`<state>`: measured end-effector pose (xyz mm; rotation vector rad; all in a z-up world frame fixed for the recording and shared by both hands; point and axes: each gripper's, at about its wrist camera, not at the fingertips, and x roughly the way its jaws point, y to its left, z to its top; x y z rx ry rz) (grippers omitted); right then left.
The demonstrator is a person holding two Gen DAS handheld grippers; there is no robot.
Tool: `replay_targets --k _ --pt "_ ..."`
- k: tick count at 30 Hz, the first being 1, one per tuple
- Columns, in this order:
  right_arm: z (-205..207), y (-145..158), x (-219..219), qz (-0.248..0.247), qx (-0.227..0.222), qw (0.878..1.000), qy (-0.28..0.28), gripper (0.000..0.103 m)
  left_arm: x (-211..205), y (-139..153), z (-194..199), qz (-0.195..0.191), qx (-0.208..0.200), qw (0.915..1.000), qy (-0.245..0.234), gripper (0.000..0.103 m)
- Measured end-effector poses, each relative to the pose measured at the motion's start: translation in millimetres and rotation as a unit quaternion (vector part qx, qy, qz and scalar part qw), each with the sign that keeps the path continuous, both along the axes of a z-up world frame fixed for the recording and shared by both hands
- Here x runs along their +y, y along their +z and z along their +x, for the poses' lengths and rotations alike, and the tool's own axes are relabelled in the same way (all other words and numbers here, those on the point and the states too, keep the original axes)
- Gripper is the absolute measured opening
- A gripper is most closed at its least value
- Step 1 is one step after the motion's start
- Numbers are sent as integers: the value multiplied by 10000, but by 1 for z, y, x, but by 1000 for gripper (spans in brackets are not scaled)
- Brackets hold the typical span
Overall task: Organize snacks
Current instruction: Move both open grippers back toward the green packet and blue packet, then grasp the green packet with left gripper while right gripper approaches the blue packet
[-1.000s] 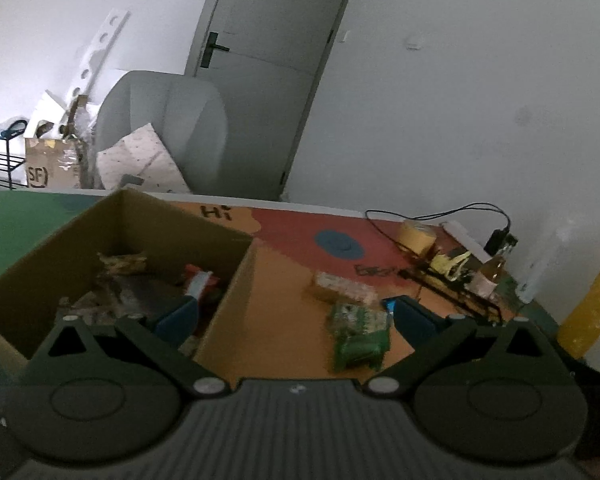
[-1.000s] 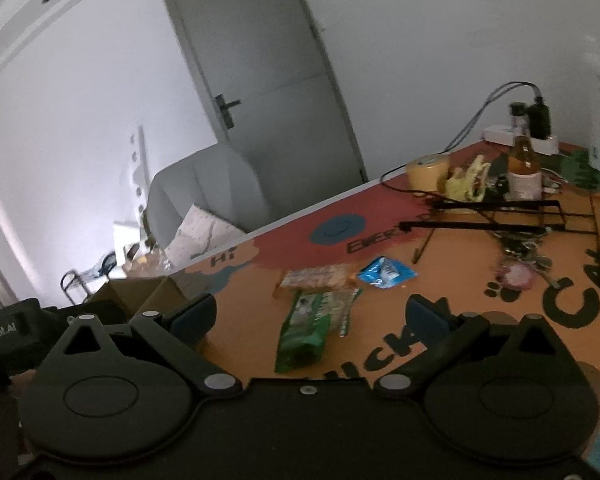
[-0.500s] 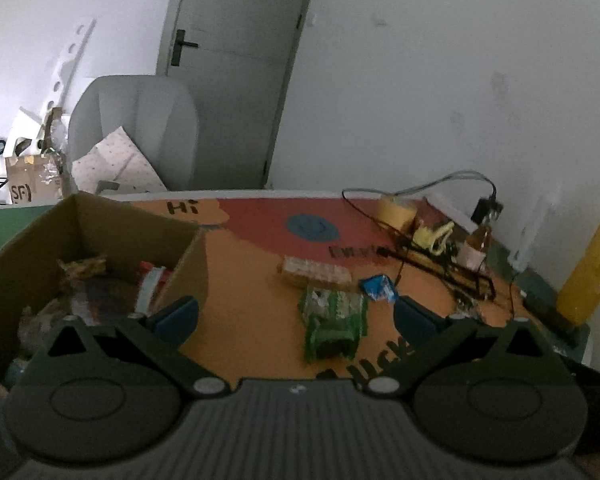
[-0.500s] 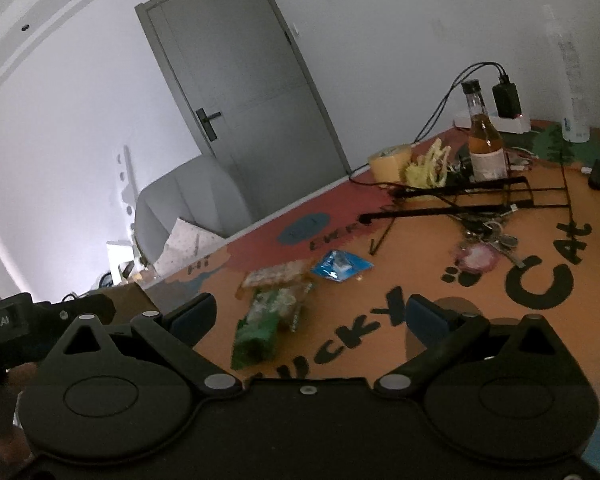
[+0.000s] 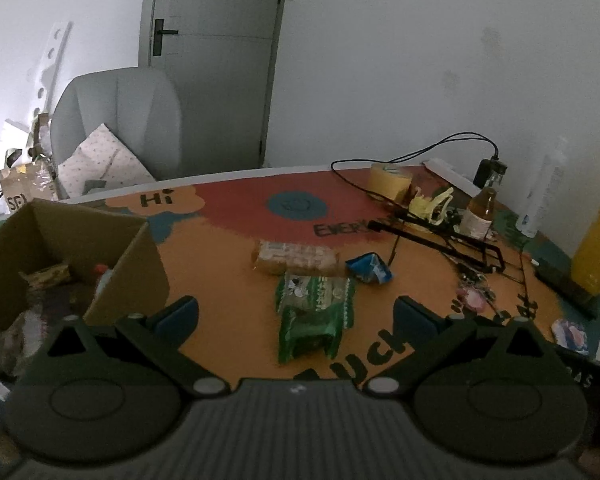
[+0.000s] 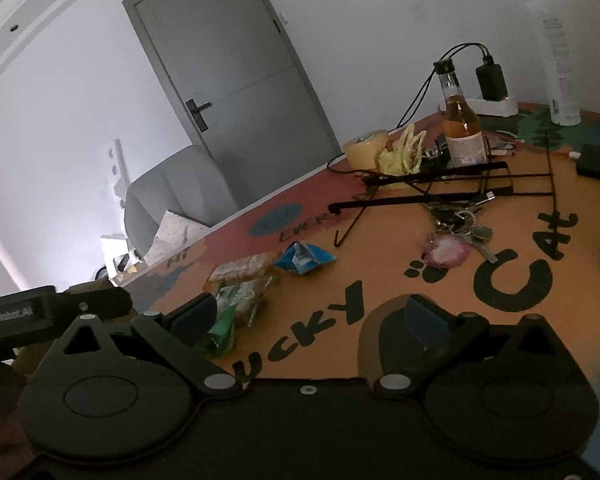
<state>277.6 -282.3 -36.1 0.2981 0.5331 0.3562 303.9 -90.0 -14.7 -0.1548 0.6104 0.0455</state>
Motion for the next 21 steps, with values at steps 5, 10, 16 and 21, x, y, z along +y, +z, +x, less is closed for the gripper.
replay_targets --k 5,10,16,21 --pt "16 0 2 14 61 9999 97 92 -1 -14 18 -191 180 9997 -7 100" --pt "36 -4 5 30 208 9996 186 87 0 -29 33 -273 313 9991 93 95" --pt "52 -8 11 -14 285 9992 262 84 -1 -50 53 -381 561 9976 147 86" --pt "64 -14 13 -29 387 9988 288 81 -2 -68 65 -389 720 9965 154 81"
